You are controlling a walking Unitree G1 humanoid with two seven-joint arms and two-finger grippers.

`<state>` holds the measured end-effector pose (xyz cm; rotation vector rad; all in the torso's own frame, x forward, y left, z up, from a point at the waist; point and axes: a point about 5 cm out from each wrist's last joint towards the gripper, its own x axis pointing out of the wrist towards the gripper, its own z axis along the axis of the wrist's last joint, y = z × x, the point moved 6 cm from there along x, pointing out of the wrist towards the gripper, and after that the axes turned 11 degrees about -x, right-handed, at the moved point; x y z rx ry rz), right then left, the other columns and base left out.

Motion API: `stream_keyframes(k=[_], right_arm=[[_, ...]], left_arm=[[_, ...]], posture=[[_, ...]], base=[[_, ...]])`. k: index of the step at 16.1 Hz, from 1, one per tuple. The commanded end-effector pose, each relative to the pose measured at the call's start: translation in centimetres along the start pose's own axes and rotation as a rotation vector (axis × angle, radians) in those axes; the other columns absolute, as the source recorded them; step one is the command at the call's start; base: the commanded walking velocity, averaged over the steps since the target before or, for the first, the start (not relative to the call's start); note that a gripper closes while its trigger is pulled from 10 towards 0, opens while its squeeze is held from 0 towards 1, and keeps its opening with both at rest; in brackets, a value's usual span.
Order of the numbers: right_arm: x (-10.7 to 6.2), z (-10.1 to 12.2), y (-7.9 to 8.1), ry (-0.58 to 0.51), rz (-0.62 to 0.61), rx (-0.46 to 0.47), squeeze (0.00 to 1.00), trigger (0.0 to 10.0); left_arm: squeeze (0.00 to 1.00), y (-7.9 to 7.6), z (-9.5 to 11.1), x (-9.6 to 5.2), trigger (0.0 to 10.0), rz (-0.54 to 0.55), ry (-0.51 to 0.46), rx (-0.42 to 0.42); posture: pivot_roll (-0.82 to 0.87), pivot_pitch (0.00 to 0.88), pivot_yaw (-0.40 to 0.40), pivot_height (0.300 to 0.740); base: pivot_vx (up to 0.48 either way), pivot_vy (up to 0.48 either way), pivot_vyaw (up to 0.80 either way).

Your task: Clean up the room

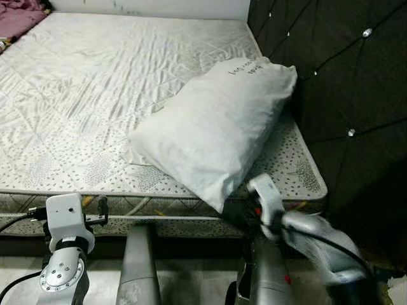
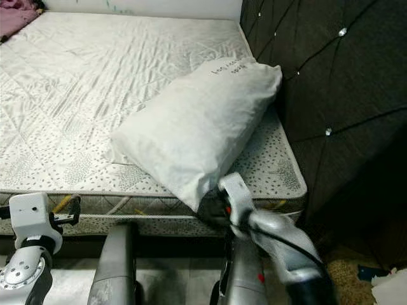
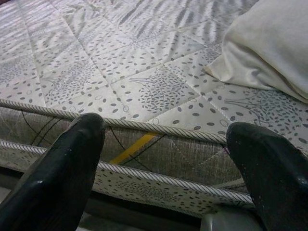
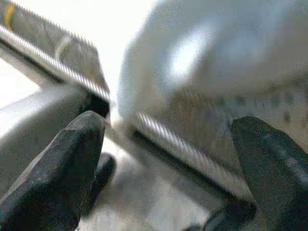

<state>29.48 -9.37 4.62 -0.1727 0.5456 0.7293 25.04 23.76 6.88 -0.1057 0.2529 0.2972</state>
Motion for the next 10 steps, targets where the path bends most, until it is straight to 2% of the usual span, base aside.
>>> stream_keyframes(k=[1, 3, 5, 7, 10], right_arm=[[0.3, 1.1, -1.0, -0.027, -0.068, 0.011, 0.00, 10.0], [0.6, 2.3, -0.7, -0.054, -0.073, 0.024, 0.00, 10.0], [1.2, 3.7, -1.2, -0.091, -0.139, 0.036, 0.00, 10.0], [1.9, 4.8, -1.3, -0.113, -0.197, 0.089, 0.00, 10.0], [3.6, 6.1, -0.6, -0.131, -0.251, 0.181, 0.00, 10.0]], left_arm=[[0.00, 0.0, 0.2, 0.2, 10.0, -0.004, -0.003, 0.005], [0.00, 0.0, 0.2, 0.1, 10.0, -0.002, -0.004, 0.003], [0.00, 0.1, 0.1, 0.0, 10.0, 0.005, 0.000, -0.002], [0.00, -0.1, 0.1, -0.1, 10.0, 0.004, 0.001, -0.007], [0.00, -0.5, 0.3, 0.2, 10.0, -0.003, -0.004, -0.015]], posture=[[0.14, 0.020, -0.031, 0.520], [0.14, 0.021, -0.032, 0.520], [0.15, 0.023, -0.038, 0.520], [0.15, 0.024, -0.038, 0.520], [0.15, 0.024, -0.040, 0.520]], base=[[0.000, 0.000, 0.00], [0.000, 0.000, 0.00], [0.000, 0.000, 0.00], [0.000, 0.000, 0.00], [0.000, 0.000, 0.00]])
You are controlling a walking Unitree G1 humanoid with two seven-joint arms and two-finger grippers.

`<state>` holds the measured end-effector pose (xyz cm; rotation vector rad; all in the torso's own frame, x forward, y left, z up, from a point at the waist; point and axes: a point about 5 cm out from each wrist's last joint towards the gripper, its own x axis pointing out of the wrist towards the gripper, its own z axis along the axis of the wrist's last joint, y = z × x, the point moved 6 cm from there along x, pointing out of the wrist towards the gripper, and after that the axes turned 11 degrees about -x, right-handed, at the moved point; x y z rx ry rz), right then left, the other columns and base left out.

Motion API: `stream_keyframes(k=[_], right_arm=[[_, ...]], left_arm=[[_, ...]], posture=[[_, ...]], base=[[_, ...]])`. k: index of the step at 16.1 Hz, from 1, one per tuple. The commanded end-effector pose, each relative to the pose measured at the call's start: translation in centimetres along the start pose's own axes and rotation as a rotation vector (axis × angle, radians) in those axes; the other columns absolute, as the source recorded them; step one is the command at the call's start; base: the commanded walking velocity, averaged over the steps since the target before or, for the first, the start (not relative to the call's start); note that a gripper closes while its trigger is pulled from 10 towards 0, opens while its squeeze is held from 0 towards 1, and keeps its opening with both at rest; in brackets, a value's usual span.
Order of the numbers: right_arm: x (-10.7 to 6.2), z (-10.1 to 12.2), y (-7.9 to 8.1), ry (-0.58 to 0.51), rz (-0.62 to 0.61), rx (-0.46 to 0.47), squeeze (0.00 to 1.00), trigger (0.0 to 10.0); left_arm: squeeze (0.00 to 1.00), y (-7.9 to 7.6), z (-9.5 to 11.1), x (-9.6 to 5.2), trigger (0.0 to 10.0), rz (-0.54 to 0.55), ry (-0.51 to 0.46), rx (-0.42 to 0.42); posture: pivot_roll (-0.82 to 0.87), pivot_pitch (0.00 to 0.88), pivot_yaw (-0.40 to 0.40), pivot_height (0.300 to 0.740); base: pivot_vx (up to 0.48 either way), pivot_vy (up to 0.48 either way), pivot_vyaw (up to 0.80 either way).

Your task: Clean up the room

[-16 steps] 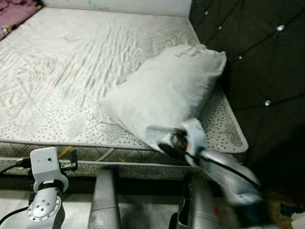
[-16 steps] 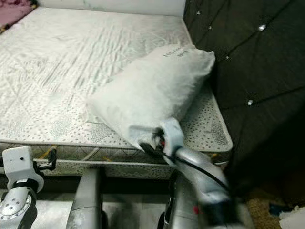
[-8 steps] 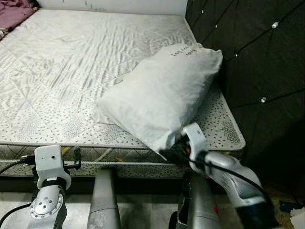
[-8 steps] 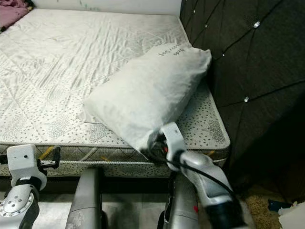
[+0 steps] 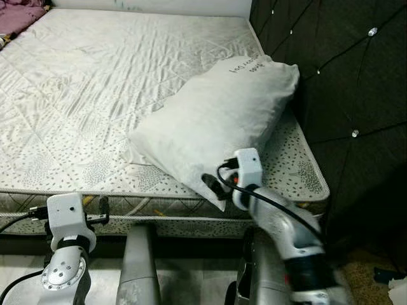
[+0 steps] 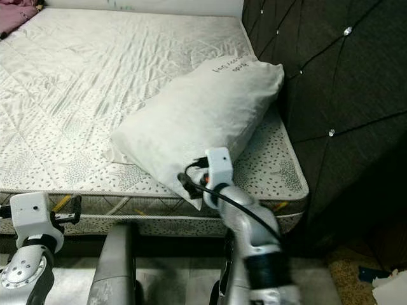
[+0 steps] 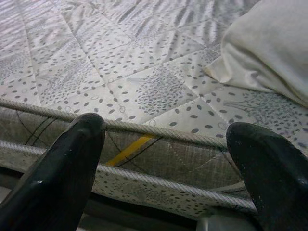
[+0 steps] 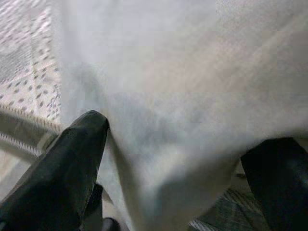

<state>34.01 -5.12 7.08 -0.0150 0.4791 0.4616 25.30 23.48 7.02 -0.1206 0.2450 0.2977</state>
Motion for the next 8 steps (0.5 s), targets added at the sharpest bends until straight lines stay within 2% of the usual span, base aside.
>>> stream_keyframes(k=[1, 2, 3, 6, 8], right_arm=[[0.3, 1.1, -0.3, -0.027, -0.030, 0.014, 0.00, 10.0], [0.8, 1.6, 0.2, -0.044, -0.027, 0.047, 0.00, 1.0], [1.3, 2.3, 0.6, -0.064, -0.028, 0.063, 0.00, 0.0], [1.9, 3.0, -0.3, -0.078, -0.076, 0.091, 0.00, 0.0], [1.9, 2.7, -2.1, -0.071, -0.136, 0.113, 0.00, 0.0]], left_arm=[[0.00, -0.2, 0.2, 0.1, 10.0, -0.001, -0.001, -0.001], [0.00, -0.2, 0.3, 0.2, 10.0, 0.000, -0.004, -0.004], [0.00, -0.2, 0.3, 0.2, 10.0, 0.002, -0.007, -0.009], [0.00, -0.1, 0.4, 0.1, 10.0, 0.013, -0.009, -0.015], [0.00, 0.0, 0.3, 0.1, 10.0, 0.019, -0.007, -0.022]], posture=[[0.15, 0.024, -0.040, 0.520], [0.16, 0.023, -0.042, 0.520], [0.16, 0.023, -0.046, 0.520], [0.17, 0.022, -0.052, 0.520], [0.17, 0.017, -0.052, 0.520]], base=[[0.000, 0.000, 0.00], [0.000, 0.000, 0.00], [0.000, 0.000, 0.00], [0.000, 0.000, 0.00], [0.000, 0.000, 0.00]])
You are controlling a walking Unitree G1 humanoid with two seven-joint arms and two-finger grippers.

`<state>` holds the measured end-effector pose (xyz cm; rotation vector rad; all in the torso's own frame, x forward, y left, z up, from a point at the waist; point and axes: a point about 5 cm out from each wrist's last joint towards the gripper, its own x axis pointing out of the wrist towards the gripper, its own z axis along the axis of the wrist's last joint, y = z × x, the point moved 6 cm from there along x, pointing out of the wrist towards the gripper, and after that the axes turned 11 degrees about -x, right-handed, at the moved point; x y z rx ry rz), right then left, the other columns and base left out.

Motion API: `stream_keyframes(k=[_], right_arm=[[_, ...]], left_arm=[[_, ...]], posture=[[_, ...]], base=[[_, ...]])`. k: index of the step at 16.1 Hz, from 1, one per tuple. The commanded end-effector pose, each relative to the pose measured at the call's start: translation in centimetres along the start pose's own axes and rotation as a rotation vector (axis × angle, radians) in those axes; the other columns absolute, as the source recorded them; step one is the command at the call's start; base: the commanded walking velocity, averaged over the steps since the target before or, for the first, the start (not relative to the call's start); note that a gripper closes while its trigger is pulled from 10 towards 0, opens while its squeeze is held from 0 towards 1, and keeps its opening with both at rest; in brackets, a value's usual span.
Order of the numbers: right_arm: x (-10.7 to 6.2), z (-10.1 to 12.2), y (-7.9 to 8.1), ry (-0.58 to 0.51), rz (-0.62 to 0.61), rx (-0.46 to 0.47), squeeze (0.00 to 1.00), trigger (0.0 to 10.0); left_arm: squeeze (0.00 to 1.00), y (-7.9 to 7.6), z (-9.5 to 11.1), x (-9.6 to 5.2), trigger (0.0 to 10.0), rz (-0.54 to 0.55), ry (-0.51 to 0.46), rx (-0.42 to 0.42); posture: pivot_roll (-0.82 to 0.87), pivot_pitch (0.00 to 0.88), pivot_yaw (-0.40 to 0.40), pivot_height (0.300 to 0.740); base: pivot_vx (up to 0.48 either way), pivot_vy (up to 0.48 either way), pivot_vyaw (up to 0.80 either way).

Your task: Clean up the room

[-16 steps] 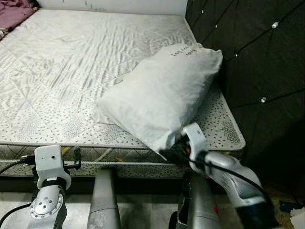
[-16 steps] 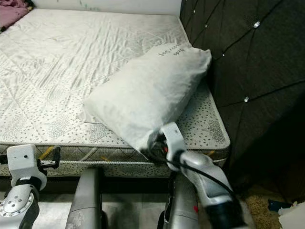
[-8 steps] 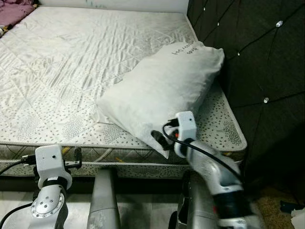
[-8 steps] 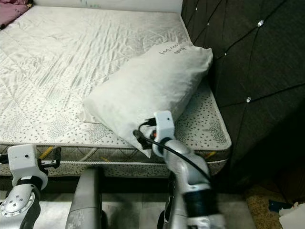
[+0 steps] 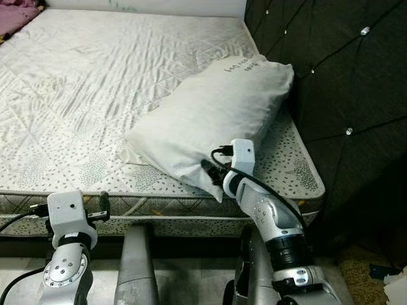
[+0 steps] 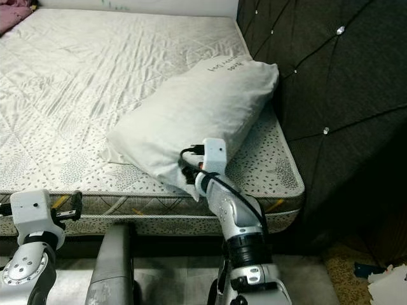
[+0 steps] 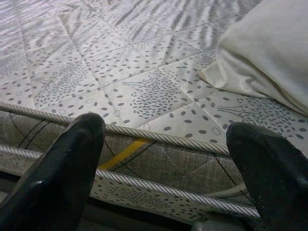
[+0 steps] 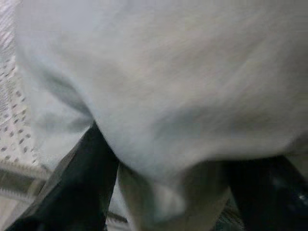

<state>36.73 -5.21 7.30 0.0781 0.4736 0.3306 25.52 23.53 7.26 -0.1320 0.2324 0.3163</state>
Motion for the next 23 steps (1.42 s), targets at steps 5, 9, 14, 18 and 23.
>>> stream_keyframes(k=[5, 9, 14, 18, 23], right_arm=[[0.3, 1.9, -2.6, -0.081, -0.099, 0.029, 0.00, 0.0], [0.7, 1.5, -2.5, -0.088, -0.077, -0.035, 0.00, 0.0], [0.4, 7.5, -8.3, -0.221, -0.193, -0.213, 0.00, 0.0], [-3.2, 14.1, -17.1, -0.336, -0.454, -0.207, 0.00, 0.0], [-9.2, 17.3, -24.9, -0.412, -0.750, -0.188, 0.00, 0.0]], left_arm=[[0.00, -0.4, 0.2, 0.5, 10.0, -0.008, -0.004, -0.015], [0.00, -0.5, 0.6, 0.7, 10.0, -0.006, -0.020, -0.020], [0.00, -0.8, 0.4, 0.9, 10.0, -0.005, -0.020, -0.033], [0.00, -1.4, 0.7, 1.5, 10.0, -0.014, -0.036, -0.041], [0.00, -1.9, 0.5, 1.8, 10.0, -0.022, -0.037, -0.046]], posture=[[0.17, 0.000, -0.043, 0.520], [0.18, 0.000, -0.055, 0.520], [0.17, 0.000, -0.057, 0.520], [0.17, 0.000, -0.063, 0.520], [0.16, 0.000, -0.053, 0.520]], base=[[0.000, 0.000, 0.00], [0.000, 0.000, 0.00], [0.000, 0.000, 0.00], [0.000, 0.000, 0.00], [0.000, 0.000, 0.00]])
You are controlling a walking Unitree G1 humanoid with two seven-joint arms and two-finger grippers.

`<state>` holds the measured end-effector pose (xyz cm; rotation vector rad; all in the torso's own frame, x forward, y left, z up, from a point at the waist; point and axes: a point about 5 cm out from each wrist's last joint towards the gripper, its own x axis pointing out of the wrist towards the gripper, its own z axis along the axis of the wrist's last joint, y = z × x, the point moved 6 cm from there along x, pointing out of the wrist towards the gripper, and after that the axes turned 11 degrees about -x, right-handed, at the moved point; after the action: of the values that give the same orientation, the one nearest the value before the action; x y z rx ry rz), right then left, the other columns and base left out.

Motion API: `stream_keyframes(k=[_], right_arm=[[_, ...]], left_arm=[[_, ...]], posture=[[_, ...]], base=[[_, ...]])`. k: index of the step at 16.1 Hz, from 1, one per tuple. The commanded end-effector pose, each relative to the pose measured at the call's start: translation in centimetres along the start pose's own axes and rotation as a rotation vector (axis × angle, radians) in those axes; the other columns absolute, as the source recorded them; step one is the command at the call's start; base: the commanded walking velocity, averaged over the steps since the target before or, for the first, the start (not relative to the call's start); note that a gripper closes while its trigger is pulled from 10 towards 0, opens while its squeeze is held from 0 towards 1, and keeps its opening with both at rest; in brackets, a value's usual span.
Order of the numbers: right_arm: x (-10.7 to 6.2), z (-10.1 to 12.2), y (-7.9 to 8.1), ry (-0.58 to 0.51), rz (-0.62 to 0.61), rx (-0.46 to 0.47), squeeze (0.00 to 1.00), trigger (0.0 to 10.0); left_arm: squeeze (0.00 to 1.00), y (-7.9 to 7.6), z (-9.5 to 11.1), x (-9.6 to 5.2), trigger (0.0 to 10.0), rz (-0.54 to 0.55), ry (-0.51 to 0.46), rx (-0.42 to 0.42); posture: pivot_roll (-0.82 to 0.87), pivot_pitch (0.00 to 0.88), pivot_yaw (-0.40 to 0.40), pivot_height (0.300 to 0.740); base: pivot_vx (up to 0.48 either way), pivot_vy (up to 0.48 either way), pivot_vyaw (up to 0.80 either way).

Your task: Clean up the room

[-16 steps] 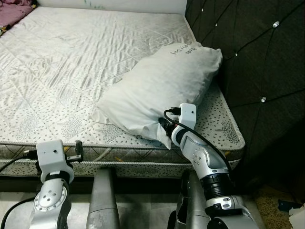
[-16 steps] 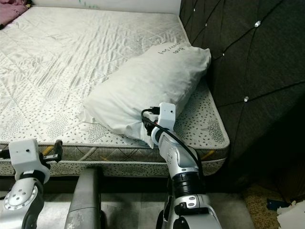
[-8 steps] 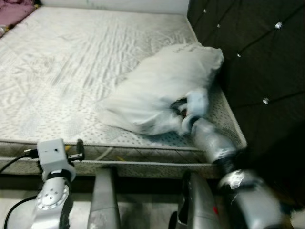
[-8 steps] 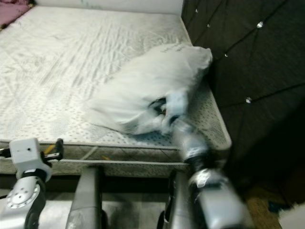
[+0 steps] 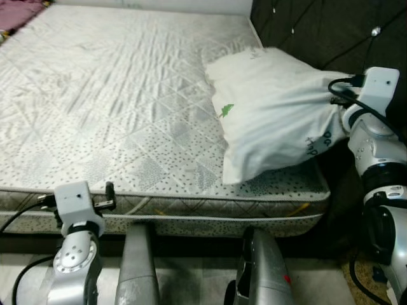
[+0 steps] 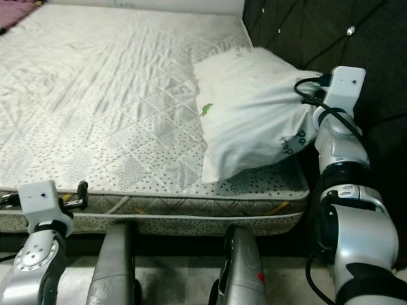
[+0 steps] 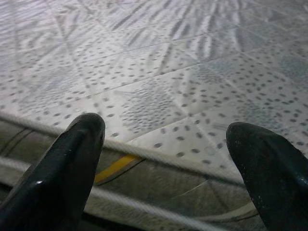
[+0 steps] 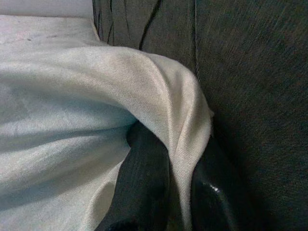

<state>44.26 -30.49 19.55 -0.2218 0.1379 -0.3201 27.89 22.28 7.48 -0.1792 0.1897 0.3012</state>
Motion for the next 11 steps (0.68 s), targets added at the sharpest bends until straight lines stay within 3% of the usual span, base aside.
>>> stream_keyframes(k=[1, 5, 7, 9, 11], right_arm=[[0.0, 1.9, -2.6, -0.064, -0.079, 0.024, 0.00, 0.0], [-1.1, -4.2, 0.0, 0.028, -0.015, -0.052, 0.00, 0.0], [-2.9, -8.6, 3.1, 0.104, 0.048, -0.052, 0.00, 0.0], [-4.7, -10.0, 6.0, 0.098, 0.104, -0.050, 0.00, 0.0], [-6.0, -10.6, 7.3, 0.077, 0.111, -0.044, 0.00, 0.0]], left_arm=[[0.00, 0.1, 0.1, 0.2, 10.0, 0.000, -0.008, 0.006], [0.00, -0.2, 0.0, 0.3, 10.0, -0.010, -0.009, 0.006], [0.00, -0.5, -0.7, 0.3, 10.0, -0.011, 0.006, -0.002], [0.00, -0.7, -0.6, 0.5, 10.0, -0.019, 0.006, -0.004], [0.00, -0.8, -0.3, 0.8, 10.0, -0.026, 0.000, -0.003]], posture=[[0.15, 0.000, -0.050, 0.520], [0.14, 0.000, -0.045, 0.520], [0.12, 0.000, -0.042, 0.520], [0.11, 0.000, -0.030, 0.520], [0.11, 0.000, -0.026, 0.520]], base=[[0.000, 0.000, 0.00], [0.000, 0.000, 0.00], [0.000, 0.000, 0.00], [0.000, 0.000, 0.00], [0.000, 0.000, 0.00]])
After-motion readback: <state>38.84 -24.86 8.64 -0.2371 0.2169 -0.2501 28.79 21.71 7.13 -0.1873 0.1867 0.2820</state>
